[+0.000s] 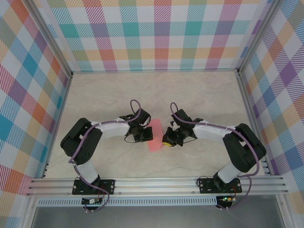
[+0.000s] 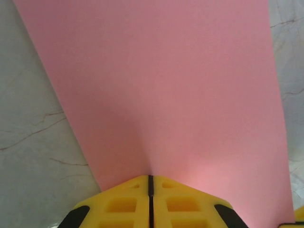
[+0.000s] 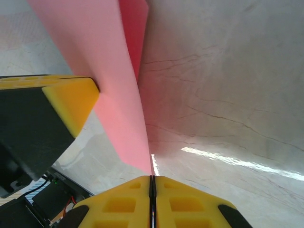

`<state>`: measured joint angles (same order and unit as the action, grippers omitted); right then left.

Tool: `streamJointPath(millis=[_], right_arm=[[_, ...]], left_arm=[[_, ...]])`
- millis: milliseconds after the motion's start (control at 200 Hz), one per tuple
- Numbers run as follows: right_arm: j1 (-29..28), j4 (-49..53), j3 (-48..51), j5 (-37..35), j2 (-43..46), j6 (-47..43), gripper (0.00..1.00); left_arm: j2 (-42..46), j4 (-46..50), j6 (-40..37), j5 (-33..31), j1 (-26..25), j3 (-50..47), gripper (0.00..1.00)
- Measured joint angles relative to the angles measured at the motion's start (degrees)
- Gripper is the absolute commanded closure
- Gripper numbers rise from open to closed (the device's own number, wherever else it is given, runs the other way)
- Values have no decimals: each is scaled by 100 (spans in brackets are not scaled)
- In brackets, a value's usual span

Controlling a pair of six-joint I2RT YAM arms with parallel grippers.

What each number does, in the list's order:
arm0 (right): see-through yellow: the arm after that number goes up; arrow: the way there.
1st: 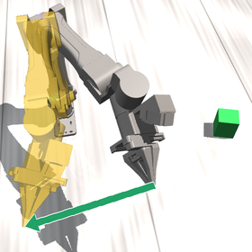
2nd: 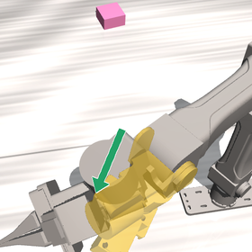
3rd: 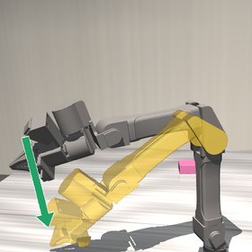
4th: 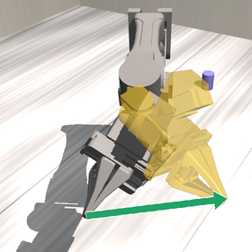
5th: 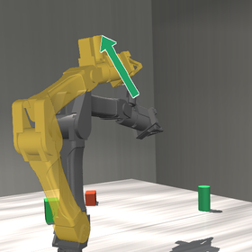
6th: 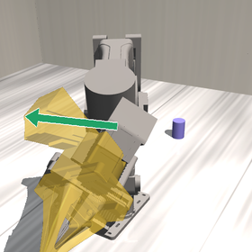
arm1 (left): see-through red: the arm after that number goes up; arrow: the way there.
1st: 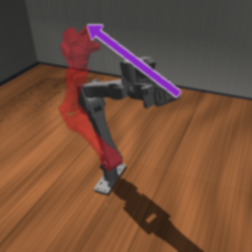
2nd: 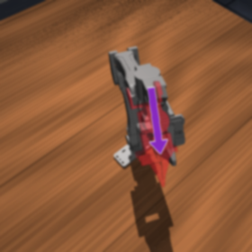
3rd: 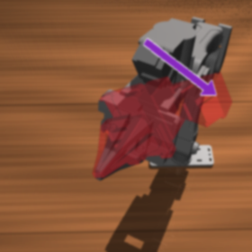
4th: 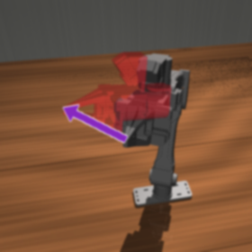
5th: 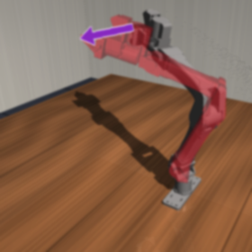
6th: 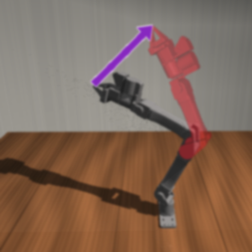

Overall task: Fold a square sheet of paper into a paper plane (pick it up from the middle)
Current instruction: Third fold the triangle at the center of the table.

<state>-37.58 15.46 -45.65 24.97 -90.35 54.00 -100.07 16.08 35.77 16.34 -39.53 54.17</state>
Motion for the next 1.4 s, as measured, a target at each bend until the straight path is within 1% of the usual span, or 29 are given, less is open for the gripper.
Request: streamJointPath(millis=[170,340,520,605,695,830,1020,1150,1400], right_arm=[[-2,-188,-120,109,-7,4,90],[-4,-341,-319,129,-212,28,90],[-35,-389,-485,109,-522,68,90],[-70,-387,-562,103,-643,66,90],[-81,-389,-678,103,-785,66,90],[-92,-461,-785,103,-940,66,90],[-144,-651,-811,103,-975,57,90],[-192,-754,-837,103,-1008,13,90],[-219,-986,-848,103,-1187,-22,90]], left_arm=[[-33,50,-4,-35,-11,57,92],[-15,94,-2,-138,-11,105,91],[376,114,66,-404,39,105,90],[597,81,87,-511,122,105,90],[645,7,87,-597,271,105,90],[411,-151,85,-590,476,109,91],[-195,-273,83,-522,573,203,91],[-271,-282,79,-505,605,376,92],[-358,-273,61,-505,610,417,92]])
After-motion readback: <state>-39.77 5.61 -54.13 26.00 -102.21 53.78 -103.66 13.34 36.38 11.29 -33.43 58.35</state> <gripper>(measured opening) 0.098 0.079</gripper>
